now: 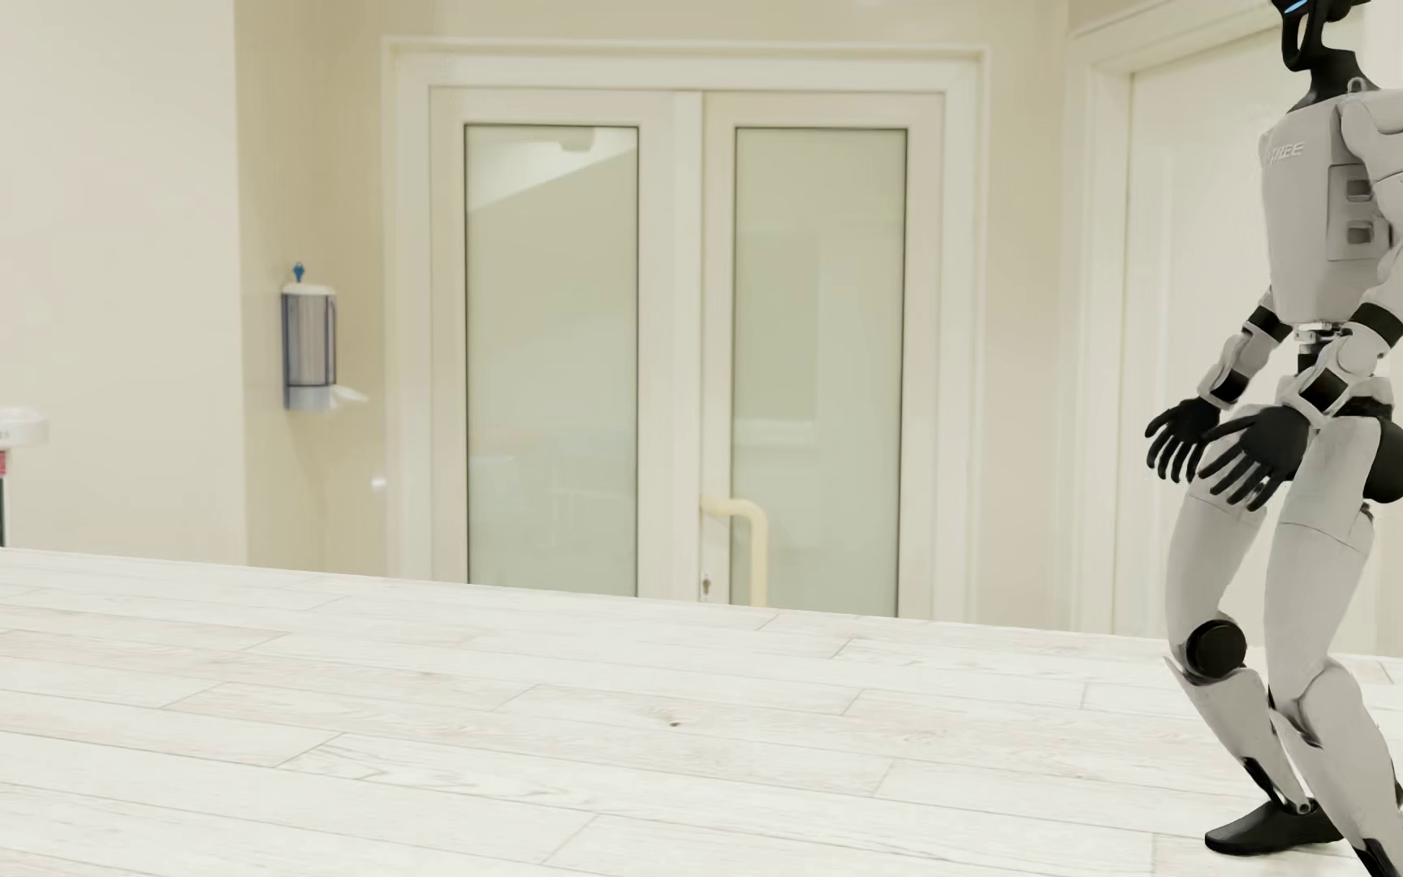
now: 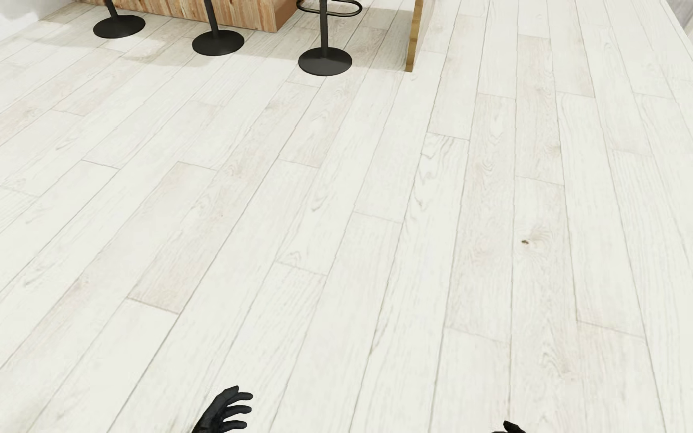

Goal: Face back

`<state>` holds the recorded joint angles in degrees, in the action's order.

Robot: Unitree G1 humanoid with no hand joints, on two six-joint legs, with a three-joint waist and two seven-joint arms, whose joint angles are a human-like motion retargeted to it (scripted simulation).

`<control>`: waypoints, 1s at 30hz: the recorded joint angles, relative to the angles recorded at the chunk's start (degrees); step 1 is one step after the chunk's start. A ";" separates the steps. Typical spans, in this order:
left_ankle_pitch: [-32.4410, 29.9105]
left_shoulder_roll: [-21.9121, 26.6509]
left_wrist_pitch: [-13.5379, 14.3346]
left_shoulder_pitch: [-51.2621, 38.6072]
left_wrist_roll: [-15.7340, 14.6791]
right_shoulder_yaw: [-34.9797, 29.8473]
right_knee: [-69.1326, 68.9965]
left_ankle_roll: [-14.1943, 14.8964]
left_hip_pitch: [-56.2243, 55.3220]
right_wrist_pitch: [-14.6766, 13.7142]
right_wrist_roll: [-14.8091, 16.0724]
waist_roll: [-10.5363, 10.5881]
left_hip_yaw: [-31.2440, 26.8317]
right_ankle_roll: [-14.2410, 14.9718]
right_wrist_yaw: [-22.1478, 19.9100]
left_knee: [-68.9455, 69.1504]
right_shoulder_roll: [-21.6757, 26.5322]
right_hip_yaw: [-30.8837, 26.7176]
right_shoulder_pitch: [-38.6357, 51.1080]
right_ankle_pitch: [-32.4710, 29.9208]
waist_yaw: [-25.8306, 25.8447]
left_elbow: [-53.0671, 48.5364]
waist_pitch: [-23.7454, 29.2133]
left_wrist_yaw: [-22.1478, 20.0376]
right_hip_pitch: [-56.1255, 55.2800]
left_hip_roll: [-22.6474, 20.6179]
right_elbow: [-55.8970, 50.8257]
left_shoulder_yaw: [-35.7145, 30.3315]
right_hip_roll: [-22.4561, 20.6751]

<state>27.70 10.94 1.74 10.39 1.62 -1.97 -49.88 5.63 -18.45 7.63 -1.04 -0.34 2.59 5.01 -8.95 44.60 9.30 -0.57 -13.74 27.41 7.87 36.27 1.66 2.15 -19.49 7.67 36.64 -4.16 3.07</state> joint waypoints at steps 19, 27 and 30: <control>-8.05 1.72 -1.24 3.51 -1.20 -2.38 3.22 3.34 -5.31 -3.74 -0.69 0.16 -3.98 -1.52 -1.92 -1.69 -0.33 -4.04 0.81 2.20 -0.76 -1.04 -1.26 0.42 1.75 1.39 0.70 1.15 -1.04; -10.80 -1.34 -2.93 -2.06 1.57 2.84 4.36 -17.58 -9.02 -2.75 0.95 1.98 -4.09 -3.00 -1.59 12.56 3.73 -4.90 -2.81 2.63 0.15 -2.84 1.08 0.94 3.94 0.57 4.45 0.28 -2.10; -10.66 0.33 -4.73 -0.45 -0.61 0.97 -5.93 -1.95 -10.23 -1.02 1.63 3.97 -6.13 -1.82 -0.55 0.95 1.10 -0.68 0.79 -0.59 -7.77 -2.53 1.25 0.69 -0.94 -2.68 -1.83 2.18 -0.68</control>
<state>17.04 11.27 -2.99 9.94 1.01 -1.00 -55.80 3.68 -28.68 6.61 0.59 3.64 -3.54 3.19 -9.50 45.56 10.40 -1.26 -12.95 26.82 0.10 33.74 2.90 2.84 -20.43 4.99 34.81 -1.98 2.39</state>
